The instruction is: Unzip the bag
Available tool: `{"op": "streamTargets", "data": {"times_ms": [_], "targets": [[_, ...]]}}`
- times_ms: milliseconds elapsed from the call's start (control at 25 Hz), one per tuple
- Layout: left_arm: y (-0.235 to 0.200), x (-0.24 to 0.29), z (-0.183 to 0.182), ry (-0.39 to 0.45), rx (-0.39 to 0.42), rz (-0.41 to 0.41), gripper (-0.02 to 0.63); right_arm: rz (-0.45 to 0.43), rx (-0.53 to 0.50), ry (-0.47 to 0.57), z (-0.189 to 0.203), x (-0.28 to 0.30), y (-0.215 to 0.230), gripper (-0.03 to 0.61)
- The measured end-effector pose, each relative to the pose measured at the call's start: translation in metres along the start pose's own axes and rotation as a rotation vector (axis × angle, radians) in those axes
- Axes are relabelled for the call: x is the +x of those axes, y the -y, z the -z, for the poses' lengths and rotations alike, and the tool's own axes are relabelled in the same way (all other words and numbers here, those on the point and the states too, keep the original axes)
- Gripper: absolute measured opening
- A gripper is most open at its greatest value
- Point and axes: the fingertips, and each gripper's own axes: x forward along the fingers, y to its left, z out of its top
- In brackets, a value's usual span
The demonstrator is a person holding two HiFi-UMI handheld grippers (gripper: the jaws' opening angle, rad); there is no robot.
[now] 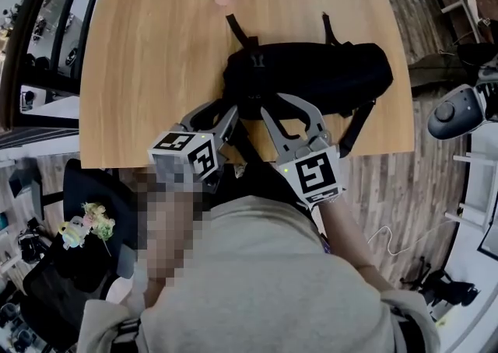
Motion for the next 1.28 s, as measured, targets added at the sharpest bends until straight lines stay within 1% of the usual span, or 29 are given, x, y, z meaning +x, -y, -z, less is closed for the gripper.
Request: {"op": "streamTargets", "data": {"times_ms": [80,200,280,400,480,600,720,880,1000,1080,1280], "targets": [[-0.002,0.002,0.001,-0.004,-0.004,0.004,0.156,0.006,-0.076,-0.013,0.0,0.005,0.001,0.101],[0.0,0.006,0.004,-0.01,-0.009,0.02,0.149,0.002,-0.159,-0.032,0.001,0.008,0.0,0.103],[0.002,0.007,0.004,-0.009,-0.01,0.032,0.127,-0.003,-0.225,-0.061,0.005,0.008,-0.001,0.11],[0.005,0.009,0.005,-0.003,-0.008,0.049,0.084,-0.012,-0.373,-0.097,0.013,0.009,-0.005,0.118],[0.007,0.009,0.005,-0.001,-0.007,0.057,0.064,-0.021,-0.448,-0.114,0.02,0.009,-0.011,0.124],[0.008,0.01,0.004,-0.003,-0.002,0.062,0.06,-0.03,-0.546,-0.119,0.026,0.01,-0.019,0.127],[0.009,0.009,0.001,-0.003,-0.006,0.071,0.06,-0.018,-0.654,-0.117,0.029,0.012,-0.022,0.141],[0.01,0.008,0.001,-0.001,-0.011,0.074,0.06,-0.01,-0.719,-0.098,0.026,0.015,-0.021,0.142],[0.01,0.008,0.0,-0.001,-0.011,0.076,0.058,-0.03,-0.784,-0.099,0.029,0.02,-0.023,0.145],[0.01,0.008,0.0,-0.002,-0.015,0.078,0.058,-0.038,-0.813,-0.107,0.033,0.022,-0.023,0.179],[0.01,0.007,-0.001,-0.001,-0.028,0.086,0.058,0.0,-0.884,-0.111,0.035,0.025,-0.02,0.195]]}}
